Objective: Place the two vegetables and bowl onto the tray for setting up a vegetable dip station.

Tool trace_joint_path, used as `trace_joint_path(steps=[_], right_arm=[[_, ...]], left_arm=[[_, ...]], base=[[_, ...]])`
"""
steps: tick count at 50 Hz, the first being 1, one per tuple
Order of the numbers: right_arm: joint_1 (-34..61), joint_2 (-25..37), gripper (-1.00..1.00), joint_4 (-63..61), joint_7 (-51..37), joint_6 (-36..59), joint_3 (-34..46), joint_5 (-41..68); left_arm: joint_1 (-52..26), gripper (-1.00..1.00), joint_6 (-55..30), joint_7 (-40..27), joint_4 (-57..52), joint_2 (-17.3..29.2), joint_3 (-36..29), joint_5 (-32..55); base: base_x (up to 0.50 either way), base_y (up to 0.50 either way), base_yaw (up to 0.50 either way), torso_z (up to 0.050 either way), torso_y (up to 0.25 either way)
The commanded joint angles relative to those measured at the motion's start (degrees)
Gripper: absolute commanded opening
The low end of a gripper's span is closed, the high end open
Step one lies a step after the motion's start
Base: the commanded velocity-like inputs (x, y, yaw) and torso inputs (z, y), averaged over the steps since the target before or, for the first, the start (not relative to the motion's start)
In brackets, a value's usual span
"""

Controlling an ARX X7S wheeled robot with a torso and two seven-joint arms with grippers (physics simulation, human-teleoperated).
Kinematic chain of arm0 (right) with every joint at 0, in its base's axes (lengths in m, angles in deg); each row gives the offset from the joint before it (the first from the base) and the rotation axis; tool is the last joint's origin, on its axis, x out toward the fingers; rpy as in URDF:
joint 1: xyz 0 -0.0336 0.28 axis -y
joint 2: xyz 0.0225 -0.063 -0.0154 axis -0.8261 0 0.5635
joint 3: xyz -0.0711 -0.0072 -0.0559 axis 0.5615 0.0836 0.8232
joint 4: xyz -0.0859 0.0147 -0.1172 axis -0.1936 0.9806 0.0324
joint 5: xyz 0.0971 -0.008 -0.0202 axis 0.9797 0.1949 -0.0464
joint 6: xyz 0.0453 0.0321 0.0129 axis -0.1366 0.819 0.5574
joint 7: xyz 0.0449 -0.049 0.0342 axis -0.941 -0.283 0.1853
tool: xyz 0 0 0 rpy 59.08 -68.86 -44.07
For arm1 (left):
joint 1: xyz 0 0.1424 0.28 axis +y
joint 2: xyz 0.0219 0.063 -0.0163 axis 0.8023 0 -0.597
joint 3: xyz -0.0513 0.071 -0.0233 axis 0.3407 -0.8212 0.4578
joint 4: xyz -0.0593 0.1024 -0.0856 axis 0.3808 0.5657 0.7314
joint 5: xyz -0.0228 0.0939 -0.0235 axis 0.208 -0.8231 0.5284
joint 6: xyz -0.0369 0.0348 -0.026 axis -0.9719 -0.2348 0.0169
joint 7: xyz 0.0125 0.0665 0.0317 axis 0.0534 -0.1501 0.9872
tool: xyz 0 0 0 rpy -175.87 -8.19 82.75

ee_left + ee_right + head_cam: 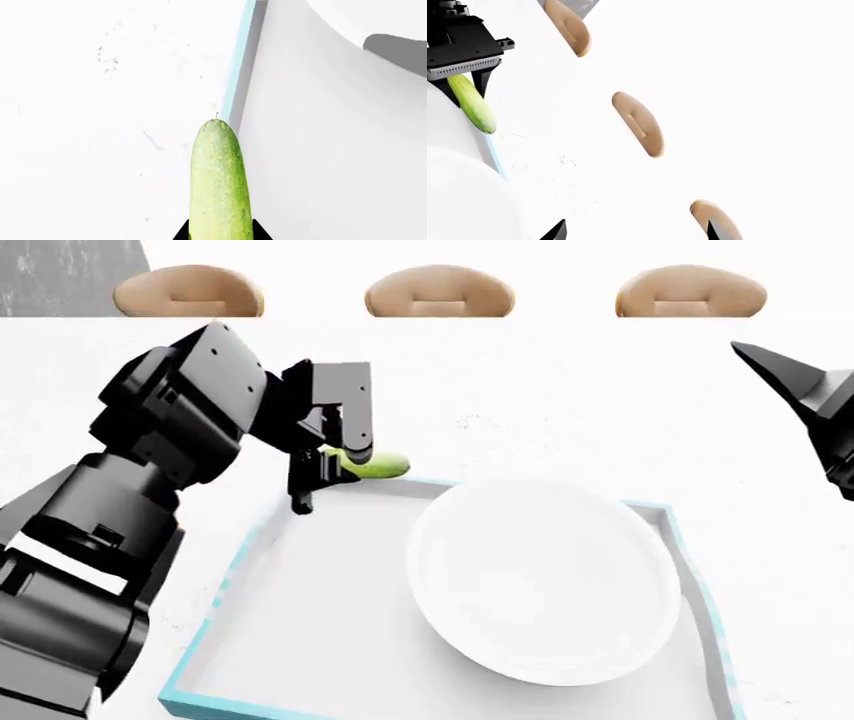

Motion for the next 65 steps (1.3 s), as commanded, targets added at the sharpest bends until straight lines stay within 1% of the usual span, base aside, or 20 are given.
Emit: trace_joint_path(steps=[1, 8, 13, 18, 19, 36, 37, 39, 41, 43, 45, 48, 53, 54, 55, 58, 61, 62, 63, 65], right_arm=[[0.1, 0.0, 1.0, 0.0, 0.0, 0.0, -0.1, 0.0], [0.4, -0.3, 1.0, 0.1, 0.2, 0.2, 0.0, -0.3], [0.1, -0.6, 1.0, 0.3, 0.1, -0.2, 0.0, -0.4], [0.3, -0.6, 1.0, 0.2, 0.1, 0.1, -0.1, -0.3], [0.3, -0.5, 1.0, 0.2, 0.1, 0.1, -0.1, -0.3], [-0.4, -0.5, 1.0, 0.4, -0.3, -0.5, -0.4, -0.1], [-2.0, -1.0, 1.0, 1.1, -1.0, -2.0, -0.3, -0.2], [-3.1, -1.4, 1.0, 1.7, -1.3, -3.4, -0.2, -0.5], [-3.4, -1.6, 1.0, 1.9, -1.3, -3.8, -0.2, -0.5], [-3.3, -2.6, 1.0, 2.9, -0.5, -4.8, 0.4, -1.7], [-3.2, -3.3, 1.0, 3.6, -0.1, -5.5, 0.7, -2.4], [-3.4, -4.2, 1.0, 4.6, 0.5, -6.7, 1.3, -3.4], [-4.5, -7.0, 1.0, 7.9, 1.6, -11.2, 2.3, -6.2], [-4.5, -7.0, 1.0, 7.9, 1.6, -11.3, 2.3, -6.3], [-4.4, -7.8, 1.0, 8.7, 2.0, -12.2, 2.6, -7.0], [-2.6, -9.2, 1.0, 9.7, 3.2, -12.1, 3.1, -7.9], [-0.4, -10.3, 1.0, 10.7, 4.9, -12.0, 4.0, -9.5], [-0.3, -10.4, 1.0, 10.9, 5.0, -12.2, 4.1, -9.7], [-0.7, -10.5, 1.0, 11.0, 5.0, -12.8, 4.1, -9.8], [-1.1, -10.6, 1.0, 11.0, 4.7, -13.1, 4.1, -9.8]], left_arm=[[2.0, -1.0, -1.3, -0.1, -2.2, 0.4, -0.2, 0.4], [2.2, -1.0, 0.3, -0.3, -1.7, 0.4, -0.8, 0.1], [3.7, -1.0, -1.4, -0.1, -6.1, 2.1, -1.0, 0.0], [3.2, -1.0, 0.4, 0.1, -4.1, 1.6, -1.8, -0.5], [3.0, 1.0, 0.3, 0.2, -4.1, 1.5, -1.8, -0.5], [0.8, 1.0, 2.4, -0.6, -1.0, 0.4, -1.1, 0.5], [-6.4, 1.0, 0.7, -3.4, 2.1, 1.7, 2.9, 2.5], [-7.7, 1.0, -1.6, -4.1, 1.6, 3.2, 3.1, 2.2], [-7.4, 1.0, -3.2, -4.1, -0.6, 4.6, 2.7, 1.5], [-7.4, 1.0, -7.7, -4.3, -4.5, 7.6, 2.3, 0.5], [-7.3, 1.0, -10.6, -4.3, -7.5, 9.2, 2.5, 0.3], [-6.6, 1.0, -17.8, -2.2, -18.0, 14.4, 2.4, -0.5], [-6.2, 1.0, -25.7, -0.1, -28.0, 19.8, 1.9, -1.9], [-6.2, 1.0, -25.9, 0.0, -28.4, 19.9, 1.9, -1.9], [-5.2, 1.0, -28.8, 0.8, -32.4, 22.3, 1.3, -2.8], [-3.9, 1.0, -33.2, 0.1, -35.3, 24.1, 2.1, -2.9], [-1.4, 1.0, -38.8, 1.2, -41.5, 28.5, 1.7, -3.6], [-1.2, 1.0, -40.3, 1.2, -42.6, 29.1, 2.0, -3.6], [-0.5, 1.0, -40.8, 1.8, -44.7, 30.9, 2.1, -3.5], [0.4, 1.0, -41.7, 2.1, -47.2, 32.6, 2.6, -3.1]], base=[[0.0, 0.0, 0.0, 0.0, 0.0], [0.0, 0.0, 0.0, 0.0, 0.0], [0.0, 0.0, 0.0, 0.0, 0.0], [0.0, 0.0, 0.0, 0.0, 0.0], [0.0, 0.0, 0.0, 0.0, 0.0], [0.0, 0.0, 0.0, 0.0, 0.0], [0.0, 0.0, 0.0, 0.0, 0.0], [0.0, 0.0, 0.0, 0.0, 0.0], [0.0, 0.0, 0.0, 0.0, 0.0], [0.0, 0.0, 0.0, 0.0, 0.0], [0.0, 0.0, 0.0, 0.0, 0.0], [0.0, 0.0, 0.0, 0.0, 0.0], [0.0, 0.0, 0.0, 0.0, 0.0], [0.0, 0.0, 0.0, 0.0, 0.0], [0.0, 0.0, 0.0, 0.0, 0.0], [0.0, 0.0, 0.0, 0.0, 0.0], [0.0, 0.0, 0.0, 0.0, 0.0], [0.0, 0.0, 0.0, 0.0, 0.0], [0.0, 0.0, 0.0, 0.0, 0.0], [0.0, 0.0, 0.0, 0.0, 0.0]])
